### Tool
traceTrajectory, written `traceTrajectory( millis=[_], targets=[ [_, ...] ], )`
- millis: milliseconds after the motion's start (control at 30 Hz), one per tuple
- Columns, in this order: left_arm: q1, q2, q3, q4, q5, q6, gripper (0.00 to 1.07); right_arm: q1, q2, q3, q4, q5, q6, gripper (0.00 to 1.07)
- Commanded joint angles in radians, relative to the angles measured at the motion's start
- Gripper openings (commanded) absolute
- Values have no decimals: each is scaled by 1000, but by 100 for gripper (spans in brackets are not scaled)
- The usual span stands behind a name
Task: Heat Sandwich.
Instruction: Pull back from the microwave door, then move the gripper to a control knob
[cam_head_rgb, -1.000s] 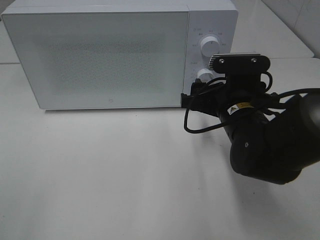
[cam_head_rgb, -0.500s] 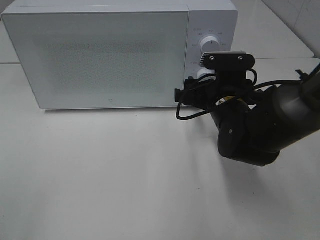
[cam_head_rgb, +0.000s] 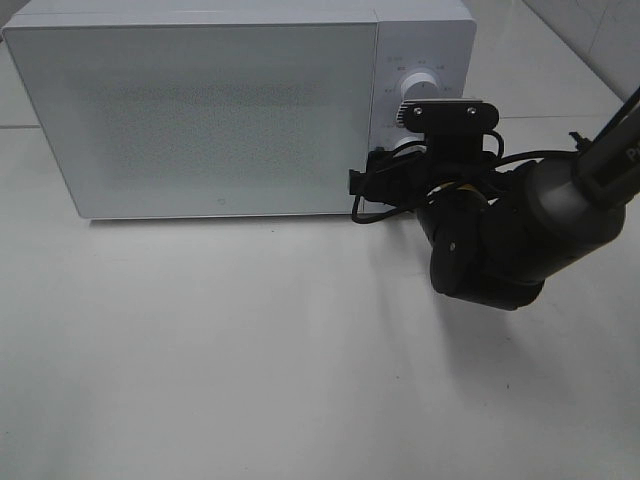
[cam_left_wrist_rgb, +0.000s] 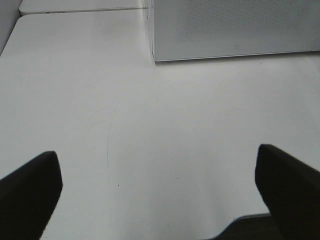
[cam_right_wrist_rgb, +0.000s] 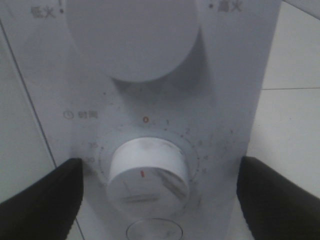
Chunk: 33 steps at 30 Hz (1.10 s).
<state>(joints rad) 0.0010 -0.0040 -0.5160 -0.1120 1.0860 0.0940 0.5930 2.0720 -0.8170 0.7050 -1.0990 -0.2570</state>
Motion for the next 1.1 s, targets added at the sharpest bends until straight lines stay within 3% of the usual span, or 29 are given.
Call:
traceTrajectory(
  millis=[33,233,367,467,533,600,733,1100],
  targets=[
    [-1,-17,-1,-2,-10,-6,98,-8,-1,-10,-27,-2,14,76],
    [-1,-17,-1,-2,-10,-6,98,-8,2,-11,-34,-4,15,73],
    [-1,-17,-1,-2,-10,-6,98,-8,2,-11,-34,-5,15,63],
    [-1,-17,-1,-2,-10,-6,98,-5,-1,-11,-32,-9,14,46],
    [-1,-17,-1,-2,-10,-6,98,-5,-1,-11,-32,-13,14,42],
    [-1,-17,-1,-2,-10,-6,98,-5,-1,-11,-32,-20,14,26],
    [-1,-17,-1,-2,-10,-6,98,-5,-1,-11,-32,-20,14,14],
    [-1,-17,-1,-2,-10,-6,98,-5,-1,-11,-36,-28,22,15]
  ],
)
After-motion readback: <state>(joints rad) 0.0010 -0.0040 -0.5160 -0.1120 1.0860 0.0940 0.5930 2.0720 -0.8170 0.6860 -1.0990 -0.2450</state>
